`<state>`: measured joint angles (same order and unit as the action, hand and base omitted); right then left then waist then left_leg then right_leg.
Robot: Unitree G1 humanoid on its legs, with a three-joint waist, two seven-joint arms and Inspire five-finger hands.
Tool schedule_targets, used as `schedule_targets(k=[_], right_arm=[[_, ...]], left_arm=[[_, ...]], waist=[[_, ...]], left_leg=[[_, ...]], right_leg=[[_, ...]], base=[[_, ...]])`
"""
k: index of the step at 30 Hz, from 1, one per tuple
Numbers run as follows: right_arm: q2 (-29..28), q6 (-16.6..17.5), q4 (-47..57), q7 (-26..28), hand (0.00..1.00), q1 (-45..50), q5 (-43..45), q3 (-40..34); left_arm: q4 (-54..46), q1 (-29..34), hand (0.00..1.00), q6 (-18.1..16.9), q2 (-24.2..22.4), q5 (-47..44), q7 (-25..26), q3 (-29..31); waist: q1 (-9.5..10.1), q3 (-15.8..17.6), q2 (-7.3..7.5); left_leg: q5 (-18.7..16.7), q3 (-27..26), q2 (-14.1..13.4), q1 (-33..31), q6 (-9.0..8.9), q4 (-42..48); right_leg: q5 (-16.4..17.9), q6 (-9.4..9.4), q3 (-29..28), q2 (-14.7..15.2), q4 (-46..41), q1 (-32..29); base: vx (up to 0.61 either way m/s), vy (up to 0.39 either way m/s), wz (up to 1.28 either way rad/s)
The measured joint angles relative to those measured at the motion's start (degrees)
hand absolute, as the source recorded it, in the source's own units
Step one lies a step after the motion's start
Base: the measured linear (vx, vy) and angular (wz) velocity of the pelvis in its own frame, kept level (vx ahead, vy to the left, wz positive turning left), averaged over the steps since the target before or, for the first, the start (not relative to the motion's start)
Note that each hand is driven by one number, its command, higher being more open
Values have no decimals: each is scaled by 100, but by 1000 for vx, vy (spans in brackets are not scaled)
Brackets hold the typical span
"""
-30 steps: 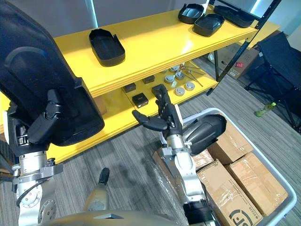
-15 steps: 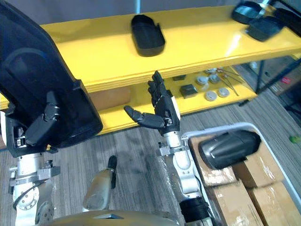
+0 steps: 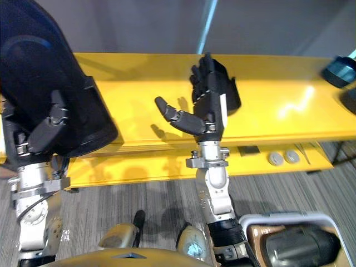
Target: Walk over and take three plastic housings, then place them on the shelf
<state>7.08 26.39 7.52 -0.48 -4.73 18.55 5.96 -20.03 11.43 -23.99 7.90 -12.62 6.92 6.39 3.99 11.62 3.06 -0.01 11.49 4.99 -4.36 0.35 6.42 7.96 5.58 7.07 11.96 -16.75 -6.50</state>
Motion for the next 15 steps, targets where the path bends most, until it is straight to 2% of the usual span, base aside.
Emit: schedule_targets(k=[1,3,5,8,9,10,11,12,13,15], right_arm=[[98,7,46,57,100,-10,57,-137],[377,1,46,164,100,-51,285,-276],[569,1,50,283,100,-138,478,-460],[619,-32,117,404,100,-303,496,-660],[619,-81,259,422,100,-292,496,-717],[619,-96,330,465,100,-272,513,-794],[623,-126,416,508,100,-216,545,-908],[636,-125,484,509,100,-152,550,-1003],[673,-125,591,508,100,-16,545,-1251],[652,-152,591,509,100,46,546,-1384]], left_arm=[[66,9,0,89,-67,-1,-15,-5],[96,145,0,239,-111,0,-92,-12],[92,210,0,322,-98,6,-221,17],[3,210,0,327,-75,27,-383,24],[-27,208,0,356,-61,31,-483,10],[-24,188,0,422,-47,69,-578,-4],[22,143,0,457,34,190,-662,-64],[94,64,0,461,107,211,-710,-142],[310,-238,0,514,250,217,-853,-327],[534,-594,0,637,450,205,-943,-431]], waist=[[6,-58,2],[91,-203,-221],[87,-283,-349],[77,-326,-379],[30,-335,-389],[-63,-357,-419],[-233,-395,-464],[-313,-422,-499],[-414,-464,-577],[-461,-473,-591]], left_leg=[[-51,140,60,-7,-115,81],[-161,137,-170,-37,-260,237],[-213,-79,-366,-7,-336,261],[-253,-367,-561,-24,-381,252],[-258,-612,-611,-73,-372,256],[-345,-1023,-726,-149,-243,281],[-437,-1765,-1024,-205,-202,374],[-414,-2124,-1156,-226,-182,407],[-211,-2503,-1230,-224,-261,365],[-79,-2523,-1079,-132,-236,174]], right_leg=[[-261,124,64,33,146,152],[-333,30,321,-161,468,416],[-372,-25,514,-346,713,682],[-446,-122,517,-524,979,778],[-450,-128,538,-538,1045,804],[-450,-129,624,-536,1076,835],[-449,-130,781,-517,1082,870],[-449,-131,882,-496,1071,875],[-442,-126,1025,-427,1035,861],[-433,-114,992,-303,1013,824]], base=[[248,-290,90],[210,-202,46],[202,-190,30],[112,-124,-2],[25,-41,7],[32,-51,32],[21,-23,52],[43,29,68],[36,39,48],[11,94,11]])
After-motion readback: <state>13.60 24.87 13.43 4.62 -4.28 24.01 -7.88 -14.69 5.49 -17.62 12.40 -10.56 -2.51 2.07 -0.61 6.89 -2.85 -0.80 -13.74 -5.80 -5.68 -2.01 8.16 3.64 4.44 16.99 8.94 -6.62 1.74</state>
